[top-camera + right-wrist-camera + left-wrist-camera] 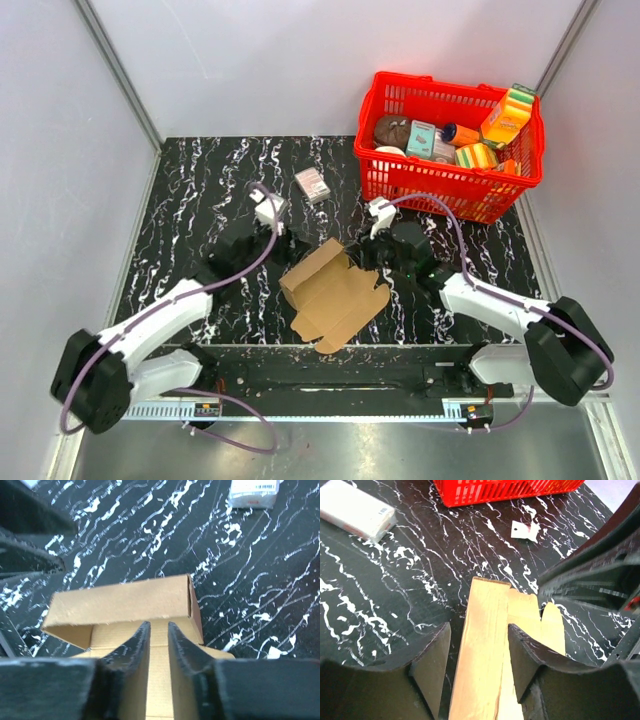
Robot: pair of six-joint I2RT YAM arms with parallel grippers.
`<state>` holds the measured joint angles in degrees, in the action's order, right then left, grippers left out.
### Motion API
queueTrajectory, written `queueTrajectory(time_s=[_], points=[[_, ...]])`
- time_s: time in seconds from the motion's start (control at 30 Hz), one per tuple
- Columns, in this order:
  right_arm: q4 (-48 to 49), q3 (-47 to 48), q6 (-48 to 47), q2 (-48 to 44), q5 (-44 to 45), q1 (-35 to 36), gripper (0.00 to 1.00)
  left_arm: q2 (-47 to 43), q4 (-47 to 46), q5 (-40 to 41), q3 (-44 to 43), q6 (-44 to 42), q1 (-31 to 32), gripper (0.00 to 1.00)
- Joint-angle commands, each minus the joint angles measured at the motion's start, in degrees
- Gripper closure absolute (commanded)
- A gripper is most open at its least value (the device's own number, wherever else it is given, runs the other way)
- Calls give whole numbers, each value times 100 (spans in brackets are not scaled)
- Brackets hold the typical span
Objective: Fold the paper box
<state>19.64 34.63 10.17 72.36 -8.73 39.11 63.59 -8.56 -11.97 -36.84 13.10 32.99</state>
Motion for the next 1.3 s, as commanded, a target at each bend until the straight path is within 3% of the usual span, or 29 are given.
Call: queueTrajectory(time_s=[0.0, 0.13, 0.3, 0.67, 1.27], points=[[-171, 553, 248, 49, -347, 26, 78, -706, 91, 485, 405, 341, 14, 49], [-293, 1035, 239, 542, -743, 35, 93, -884, 91, 476, 590, 421, 76, 62], [-356, 1274, 213, 1051, -972, 79, 99, -875, 126, 519, 739, 395, 190, 77], [-522, 1503, 20, 1676, -1122, 114, 100, -216, -357, 731, 854, 465, 524, 81], [-707, 1353, -77, 1580, -964, 114, 100, 109, -366, 977, 933, 386, 840, 83]])
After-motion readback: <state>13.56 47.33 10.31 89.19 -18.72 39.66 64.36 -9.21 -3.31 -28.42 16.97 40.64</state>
